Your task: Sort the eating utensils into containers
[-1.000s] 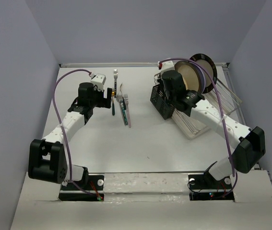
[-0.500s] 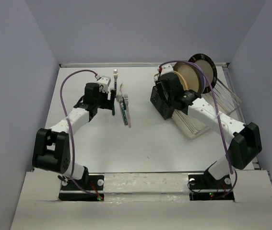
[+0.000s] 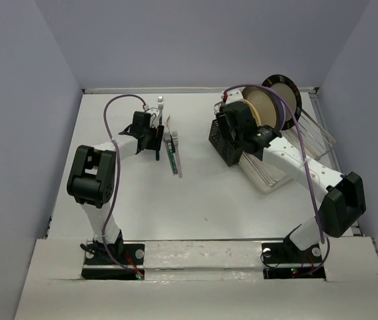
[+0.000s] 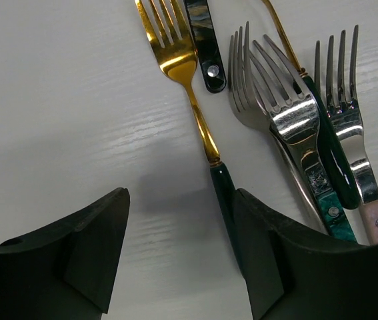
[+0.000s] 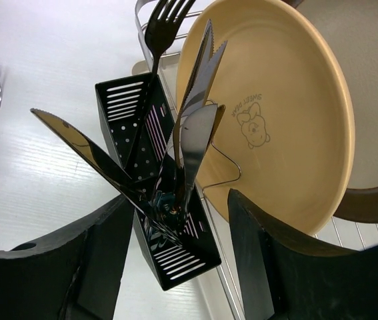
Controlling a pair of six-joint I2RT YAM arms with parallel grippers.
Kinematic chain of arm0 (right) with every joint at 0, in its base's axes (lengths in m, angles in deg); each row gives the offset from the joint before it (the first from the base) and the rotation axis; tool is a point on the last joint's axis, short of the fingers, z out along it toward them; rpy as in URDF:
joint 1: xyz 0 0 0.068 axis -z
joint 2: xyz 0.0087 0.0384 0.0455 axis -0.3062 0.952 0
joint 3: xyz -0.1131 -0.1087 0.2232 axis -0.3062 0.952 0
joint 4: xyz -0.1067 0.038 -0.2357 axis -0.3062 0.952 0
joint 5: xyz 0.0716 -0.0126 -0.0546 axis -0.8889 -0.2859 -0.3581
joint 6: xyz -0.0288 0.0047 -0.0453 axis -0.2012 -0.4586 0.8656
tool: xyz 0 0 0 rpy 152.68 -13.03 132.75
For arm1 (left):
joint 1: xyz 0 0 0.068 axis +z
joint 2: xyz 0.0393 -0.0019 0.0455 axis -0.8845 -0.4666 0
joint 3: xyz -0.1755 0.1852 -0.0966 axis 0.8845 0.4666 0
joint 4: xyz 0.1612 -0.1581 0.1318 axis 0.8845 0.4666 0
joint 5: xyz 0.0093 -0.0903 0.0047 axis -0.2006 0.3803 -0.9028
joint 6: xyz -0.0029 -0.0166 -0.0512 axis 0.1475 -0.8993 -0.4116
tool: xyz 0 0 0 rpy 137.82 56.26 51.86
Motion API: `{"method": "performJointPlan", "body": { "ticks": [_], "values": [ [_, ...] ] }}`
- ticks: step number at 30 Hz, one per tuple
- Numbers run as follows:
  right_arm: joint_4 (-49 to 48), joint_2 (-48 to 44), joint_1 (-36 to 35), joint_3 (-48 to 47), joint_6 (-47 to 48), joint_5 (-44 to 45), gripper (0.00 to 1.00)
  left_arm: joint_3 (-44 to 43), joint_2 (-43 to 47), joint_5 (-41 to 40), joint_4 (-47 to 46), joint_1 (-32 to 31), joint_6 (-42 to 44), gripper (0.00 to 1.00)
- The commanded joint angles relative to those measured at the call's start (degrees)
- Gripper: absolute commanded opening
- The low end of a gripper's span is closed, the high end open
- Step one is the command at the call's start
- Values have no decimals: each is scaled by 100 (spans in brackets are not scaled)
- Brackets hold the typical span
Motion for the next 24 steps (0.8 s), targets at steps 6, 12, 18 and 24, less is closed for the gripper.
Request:
{"method": "performJointPlan", "body": {
  "ticks": [6,12,18,24],
  "values": [
    [-59,-210,35,9,-7,173,56,-364,-324,-41,50,-73,-126,71],
    [-68,-122,35,-35,-7,312,56,-417,-474,-58,138,-82,-117,63],
    [-59,-200,35,-26,1,463,56,-381,-491,3,173,-99,-91,52],
    [-68,-218,35,0,54,419,56,-425,-552,3,217,-99,-91,35]
  ]
}}
